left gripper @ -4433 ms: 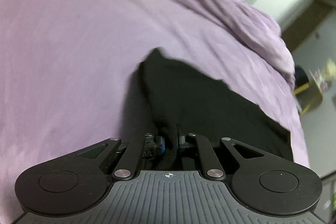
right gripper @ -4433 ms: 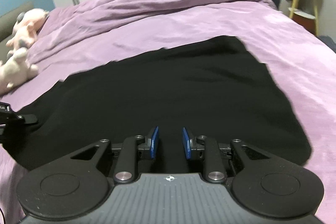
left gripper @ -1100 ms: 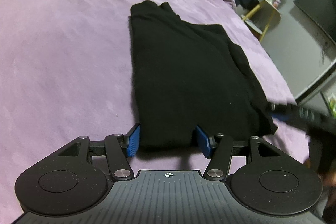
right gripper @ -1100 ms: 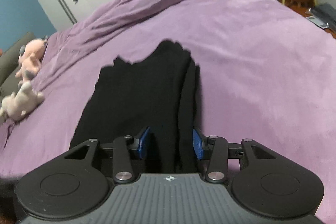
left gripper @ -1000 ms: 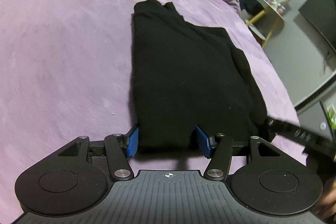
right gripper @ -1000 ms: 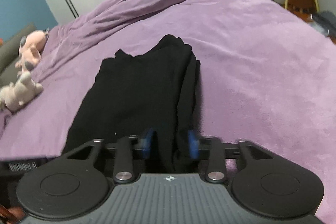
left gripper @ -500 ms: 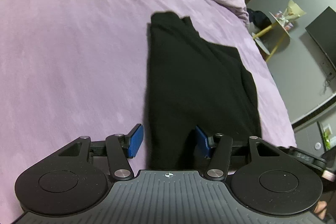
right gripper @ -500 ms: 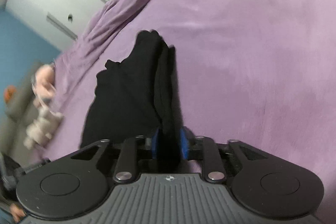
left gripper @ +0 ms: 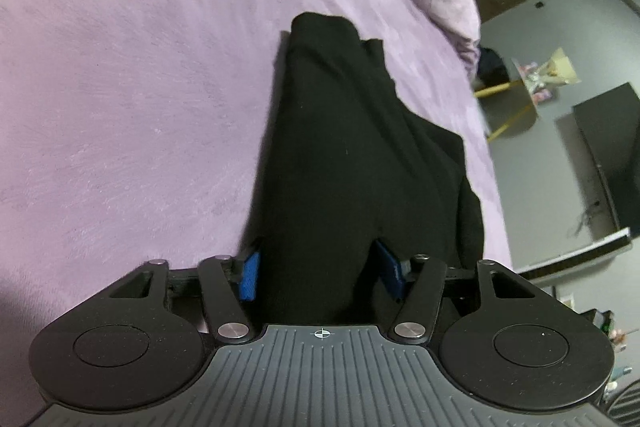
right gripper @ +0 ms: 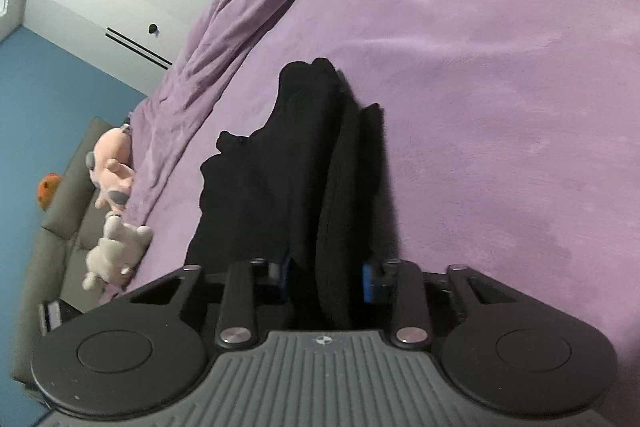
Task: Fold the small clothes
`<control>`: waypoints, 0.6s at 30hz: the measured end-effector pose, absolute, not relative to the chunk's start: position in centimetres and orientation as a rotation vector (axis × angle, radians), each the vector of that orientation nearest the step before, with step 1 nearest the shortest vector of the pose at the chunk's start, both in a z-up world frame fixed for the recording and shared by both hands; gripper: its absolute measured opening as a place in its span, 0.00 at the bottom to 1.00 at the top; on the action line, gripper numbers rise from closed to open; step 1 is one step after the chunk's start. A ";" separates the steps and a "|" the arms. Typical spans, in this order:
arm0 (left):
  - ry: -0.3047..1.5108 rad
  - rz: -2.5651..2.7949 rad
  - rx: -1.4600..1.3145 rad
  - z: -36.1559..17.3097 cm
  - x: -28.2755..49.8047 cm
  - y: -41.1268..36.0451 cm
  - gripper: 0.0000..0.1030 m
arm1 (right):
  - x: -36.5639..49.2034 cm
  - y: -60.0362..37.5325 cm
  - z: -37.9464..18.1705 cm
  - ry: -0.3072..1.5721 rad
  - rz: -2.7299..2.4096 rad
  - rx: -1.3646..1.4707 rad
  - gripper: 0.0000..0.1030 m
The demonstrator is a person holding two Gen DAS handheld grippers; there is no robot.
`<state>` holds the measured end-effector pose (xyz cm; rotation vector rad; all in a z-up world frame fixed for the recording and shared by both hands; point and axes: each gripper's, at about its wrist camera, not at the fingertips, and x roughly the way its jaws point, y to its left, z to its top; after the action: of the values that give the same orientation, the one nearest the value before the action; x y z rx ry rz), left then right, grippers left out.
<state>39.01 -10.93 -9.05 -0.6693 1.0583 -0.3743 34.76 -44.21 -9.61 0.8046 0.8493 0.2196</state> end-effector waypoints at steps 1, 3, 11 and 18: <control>1.073 -0.373 -0.654 -8.9 39.3 -11.2 0.37 | 34.9 -43.7 -9.3 0.848 0.204 0.790 0.21; 1.071 -0.379 -0.639 -7.8 39.3 -11.4 0.28 | 34.7 -42.7 -8.2 0.837 0.191 0.751 0.19; 0.948 -0.411 -0.631 -2.0 35.5 -6.5 0.25 | 33.3 -38.5 -6.9 0.876 0.382 0.868 0.18; 0.962 -0.274 -0.489 -1.7 27.6 0.3 0.28 | 30.2 -31.3 -9.1 1.065 0.524 0.778 0.21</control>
<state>27.60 0.31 -1.74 -0.4887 0.9619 -0.2742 30.20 -31.32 -9.06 0.7781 1.0652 0.5245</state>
